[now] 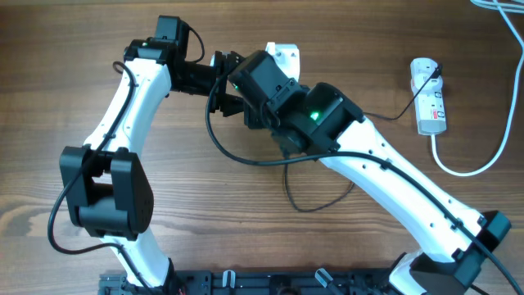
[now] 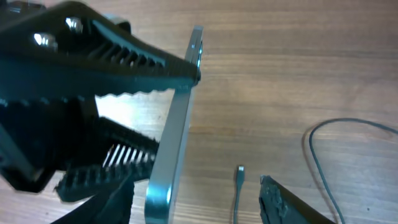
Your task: Plug charger to phone and switch on socket
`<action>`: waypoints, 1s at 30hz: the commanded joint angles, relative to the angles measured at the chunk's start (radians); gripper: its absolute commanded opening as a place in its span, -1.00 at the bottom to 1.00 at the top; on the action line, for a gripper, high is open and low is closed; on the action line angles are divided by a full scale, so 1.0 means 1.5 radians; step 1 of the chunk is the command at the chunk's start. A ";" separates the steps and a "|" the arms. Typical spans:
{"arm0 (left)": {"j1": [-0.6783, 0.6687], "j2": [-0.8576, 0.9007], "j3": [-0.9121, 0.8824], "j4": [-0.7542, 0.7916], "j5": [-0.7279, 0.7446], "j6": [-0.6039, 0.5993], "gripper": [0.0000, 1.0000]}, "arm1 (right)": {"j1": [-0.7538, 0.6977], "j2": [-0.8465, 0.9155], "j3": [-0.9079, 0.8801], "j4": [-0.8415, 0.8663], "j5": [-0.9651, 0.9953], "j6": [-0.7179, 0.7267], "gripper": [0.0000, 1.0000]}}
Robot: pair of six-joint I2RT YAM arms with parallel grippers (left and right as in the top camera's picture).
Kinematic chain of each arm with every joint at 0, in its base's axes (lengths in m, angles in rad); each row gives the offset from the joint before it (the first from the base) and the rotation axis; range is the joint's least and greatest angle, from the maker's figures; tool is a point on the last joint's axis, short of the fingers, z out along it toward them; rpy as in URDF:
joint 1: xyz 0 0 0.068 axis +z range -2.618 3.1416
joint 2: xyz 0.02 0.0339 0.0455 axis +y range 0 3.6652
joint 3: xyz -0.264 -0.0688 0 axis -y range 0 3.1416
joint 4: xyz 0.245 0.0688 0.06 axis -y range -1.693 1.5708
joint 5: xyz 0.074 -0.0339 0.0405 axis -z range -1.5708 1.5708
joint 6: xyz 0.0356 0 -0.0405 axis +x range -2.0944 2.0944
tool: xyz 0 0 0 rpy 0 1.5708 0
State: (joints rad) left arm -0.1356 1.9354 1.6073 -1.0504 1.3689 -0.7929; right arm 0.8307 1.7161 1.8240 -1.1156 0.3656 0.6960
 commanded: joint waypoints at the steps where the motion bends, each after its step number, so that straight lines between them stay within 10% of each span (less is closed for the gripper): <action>1: 0.002 -0.023 0.017 0.001 0.021 -0.018 0.26 | 0.002 0.009 0.018 0.020 0.030 0.014 0.11; 30: 0.002 -0.023 0.017 0.001 0.024 -0.053 0.27 | 0.002 0.029 0.018 0.055 0.030 0.015 -0.51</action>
State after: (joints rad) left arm -0.1356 1.9354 1.6073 -1.0504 1.3693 -0.8604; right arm 0.8307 1.7504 1.8240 -1.0466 0.3866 0.7151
